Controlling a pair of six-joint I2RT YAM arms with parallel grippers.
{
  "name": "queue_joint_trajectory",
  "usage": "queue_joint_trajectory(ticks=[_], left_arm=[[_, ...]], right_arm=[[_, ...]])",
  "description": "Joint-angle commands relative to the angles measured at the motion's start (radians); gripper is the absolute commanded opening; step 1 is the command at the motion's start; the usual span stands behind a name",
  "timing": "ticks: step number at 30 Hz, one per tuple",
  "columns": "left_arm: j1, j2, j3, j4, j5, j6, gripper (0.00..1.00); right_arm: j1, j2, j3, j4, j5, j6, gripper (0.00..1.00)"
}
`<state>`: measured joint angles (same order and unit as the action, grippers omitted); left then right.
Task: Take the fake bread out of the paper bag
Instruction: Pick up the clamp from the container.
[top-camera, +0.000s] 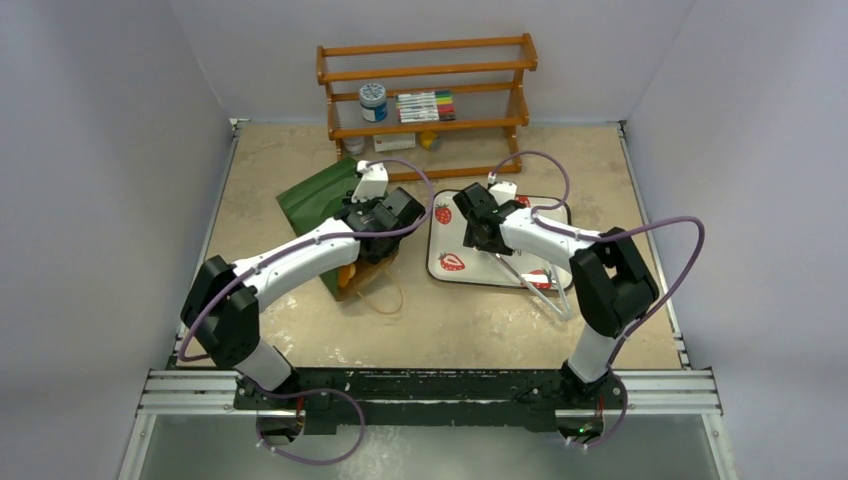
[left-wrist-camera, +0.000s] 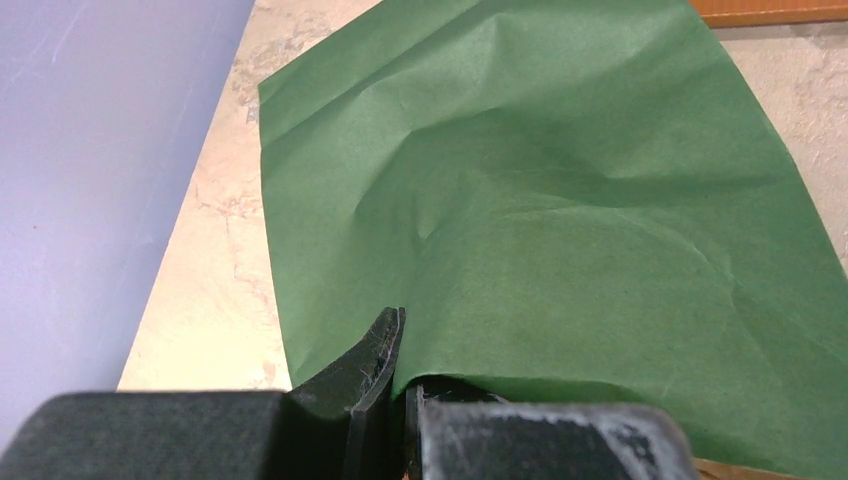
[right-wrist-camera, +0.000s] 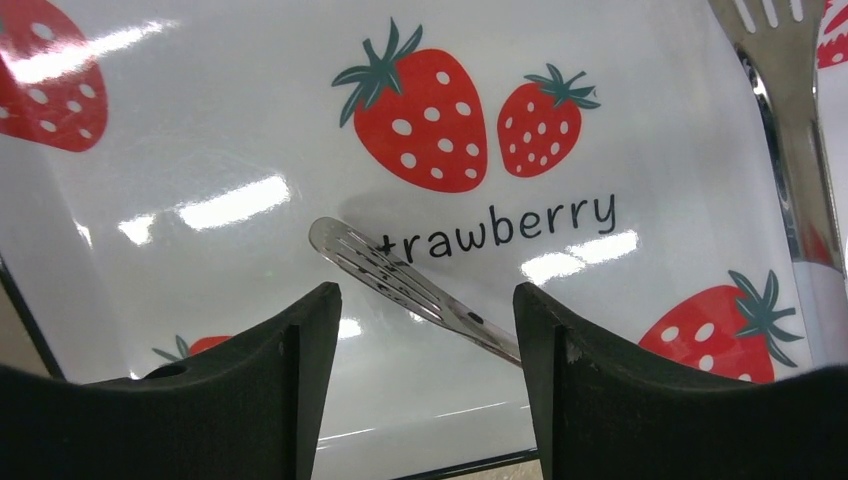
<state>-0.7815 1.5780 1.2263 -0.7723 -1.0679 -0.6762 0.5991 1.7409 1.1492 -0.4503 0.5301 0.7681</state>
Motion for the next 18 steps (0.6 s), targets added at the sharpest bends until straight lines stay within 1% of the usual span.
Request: queue_joint_trajectory(ticks=[1, 7, 10, 15, 17, 18], left_arm=[[0.040, -0.065, 0.065, 0.005, -0.001, 0.030, 0.00], [0.068, -0.083, 0.078, -0.012, 0.023, 0.037, 0.00], [0.078, -0.095, 0.076, -0.017, 0.027, 0.037, 0.00], [0.091, -0.098, 0.072, -0.022, 0.031, 0.035, 0.00], [0.094, -0.099, 0.073, -0.025, 0.031, 0.035, 0.00], [0.095, -0.100, 0.073, -0.027, 0.031, 0.036, 0.00]], right_arm=[[-0.002, 0.024, 0.001, 0.010, 0.015, -0.026, 0.65], [-0.002, 0.055, 0.011, 0.026, 0.009, -0.050, 0.53], [-0.002, 0.064, 0.022, 0.035, 0.020, -0.062, 0.43], [0.001, 0.057, 0.053, 0.055, 0.041, -0.112, 0.37], [0.004, 0.057, 0.073, 0.061, 0.045, -0.136, 0.30], [0.005, 0.059, 0.083, 0.066, 0.046, -0.149, 0.28]])
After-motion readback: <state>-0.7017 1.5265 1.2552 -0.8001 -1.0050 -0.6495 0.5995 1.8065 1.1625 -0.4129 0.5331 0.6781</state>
